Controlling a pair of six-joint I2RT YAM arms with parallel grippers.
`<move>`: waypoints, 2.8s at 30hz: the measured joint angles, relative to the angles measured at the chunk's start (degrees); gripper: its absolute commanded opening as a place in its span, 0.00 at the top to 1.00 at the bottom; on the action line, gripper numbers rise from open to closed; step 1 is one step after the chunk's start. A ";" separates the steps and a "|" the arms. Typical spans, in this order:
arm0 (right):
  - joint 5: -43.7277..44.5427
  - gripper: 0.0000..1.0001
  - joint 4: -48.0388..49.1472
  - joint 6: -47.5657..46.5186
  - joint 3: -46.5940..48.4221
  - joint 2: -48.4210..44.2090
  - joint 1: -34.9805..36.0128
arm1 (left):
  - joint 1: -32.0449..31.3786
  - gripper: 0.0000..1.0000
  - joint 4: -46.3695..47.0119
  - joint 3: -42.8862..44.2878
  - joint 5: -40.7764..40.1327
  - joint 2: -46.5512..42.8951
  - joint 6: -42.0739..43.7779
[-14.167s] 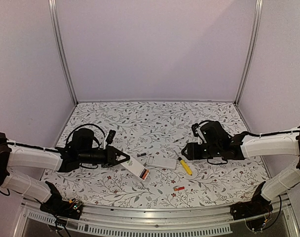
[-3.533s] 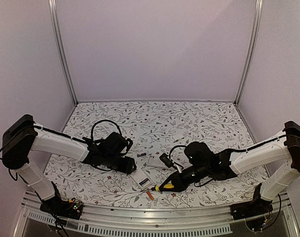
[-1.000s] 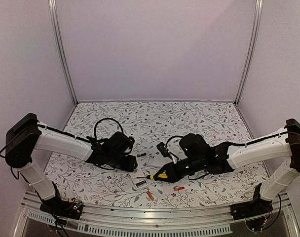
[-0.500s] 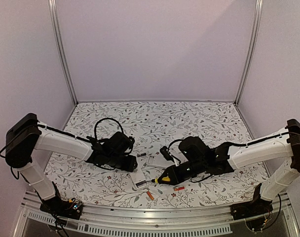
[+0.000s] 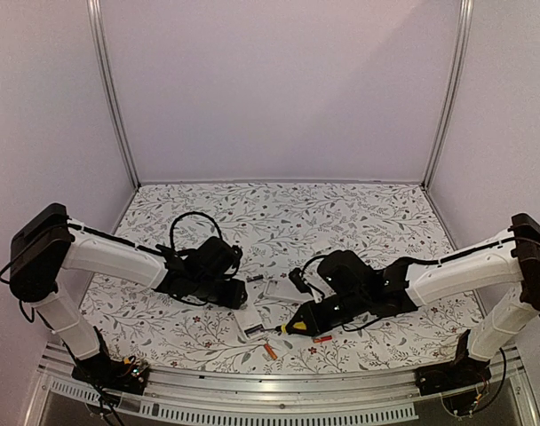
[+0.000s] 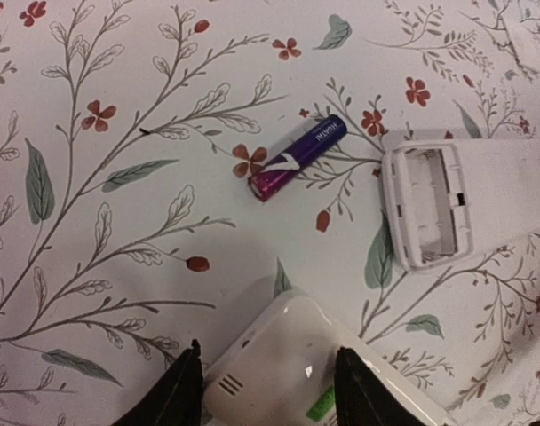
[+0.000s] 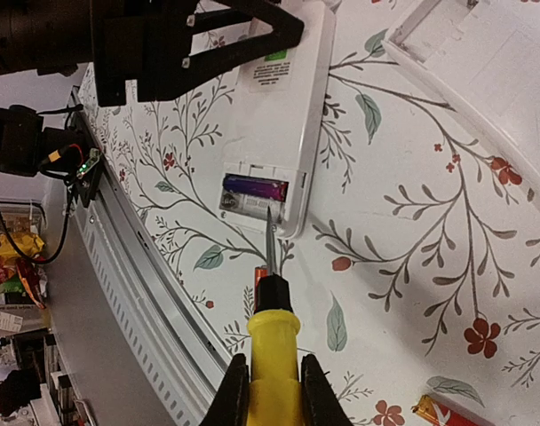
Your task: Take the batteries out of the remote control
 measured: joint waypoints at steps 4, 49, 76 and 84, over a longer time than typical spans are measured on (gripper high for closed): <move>2.40 1.00 -0.15 0.33 0.46 1.22 0.02 | -0.02 0.50 -0.37 0.11 -0.11 0.00 0.00; -5.42 1.00 10.29 -11.89 6.69 11.56 0.63 | -0.11 0.51 -0.57 0.11 -0.37 -0.09 -0.59; 4.57 1.00 -1.05 -10.25 2.75 2.16 0.17 | -0.17 0.51 -0.57 0.11 -0.50 -0.09 -0.61; -1.22 1.00 1.31 -11.34 2.75 4.74 -0.81 | -0.20 0.51 -0.59 0.11 -0.50 -0.09 -0.61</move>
